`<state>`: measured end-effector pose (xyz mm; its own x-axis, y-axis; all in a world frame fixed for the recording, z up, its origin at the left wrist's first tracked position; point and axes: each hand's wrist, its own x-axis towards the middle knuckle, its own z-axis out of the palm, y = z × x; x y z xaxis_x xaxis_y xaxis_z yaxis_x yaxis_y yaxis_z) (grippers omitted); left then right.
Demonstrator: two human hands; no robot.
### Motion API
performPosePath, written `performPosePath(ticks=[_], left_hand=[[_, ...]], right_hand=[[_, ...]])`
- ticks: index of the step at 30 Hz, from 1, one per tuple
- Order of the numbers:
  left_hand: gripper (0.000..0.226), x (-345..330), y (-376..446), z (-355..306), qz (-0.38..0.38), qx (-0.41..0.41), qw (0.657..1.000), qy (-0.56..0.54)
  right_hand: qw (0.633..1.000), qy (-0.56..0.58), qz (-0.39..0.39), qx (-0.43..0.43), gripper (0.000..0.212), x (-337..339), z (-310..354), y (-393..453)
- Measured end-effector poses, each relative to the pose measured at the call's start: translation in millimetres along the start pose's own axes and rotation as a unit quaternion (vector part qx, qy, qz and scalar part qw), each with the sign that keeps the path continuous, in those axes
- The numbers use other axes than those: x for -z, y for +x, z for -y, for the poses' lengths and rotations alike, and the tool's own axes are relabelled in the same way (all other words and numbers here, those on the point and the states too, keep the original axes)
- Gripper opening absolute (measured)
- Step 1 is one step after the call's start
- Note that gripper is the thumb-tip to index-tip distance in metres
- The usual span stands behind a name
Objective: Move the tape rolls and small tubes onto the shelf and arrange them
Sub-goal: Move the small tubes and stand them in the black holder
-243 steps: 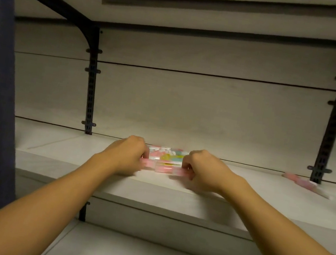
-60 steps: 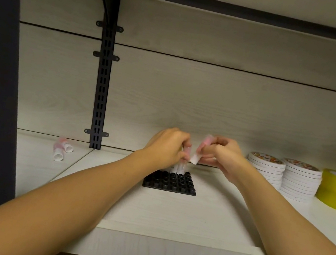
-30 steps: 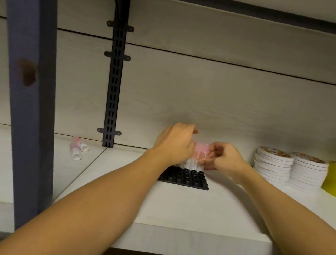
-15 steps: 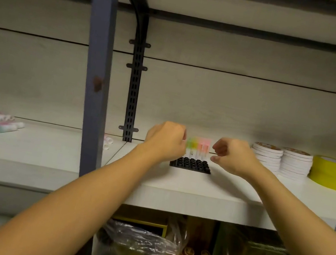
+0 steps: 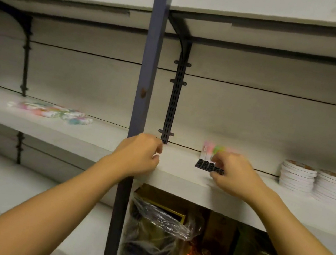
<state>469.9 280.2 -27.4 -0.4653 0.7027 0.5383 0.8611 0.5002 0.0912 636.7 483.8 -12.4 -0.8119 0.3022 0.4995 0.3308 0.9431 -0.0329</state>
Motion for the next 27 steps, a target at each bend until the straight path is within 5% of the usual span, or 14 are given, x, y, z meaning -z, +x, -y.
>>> performPosePath(ticks=[5, 11, 27], left_hand=[[0.014, 38, -44, 29, 0.001, 0.015, 0.997, 0.077], [0.030, 72, -73, 89, 0.015, 0.065, 0.988, 0.141], [0.032, 121, -121, 324, 0.046, 0.112, 0.980, 0.160]], right_hand=[[0.999, 0.026, 0.005, 0.035, 0.034, -8, 37, -1], [0.995, 0.046, -0.001, 0.083, 0.038, -10, 102, 12], [0.993, 0.016, -0.004, 0.114, 0.039, -62, 323, 116]])
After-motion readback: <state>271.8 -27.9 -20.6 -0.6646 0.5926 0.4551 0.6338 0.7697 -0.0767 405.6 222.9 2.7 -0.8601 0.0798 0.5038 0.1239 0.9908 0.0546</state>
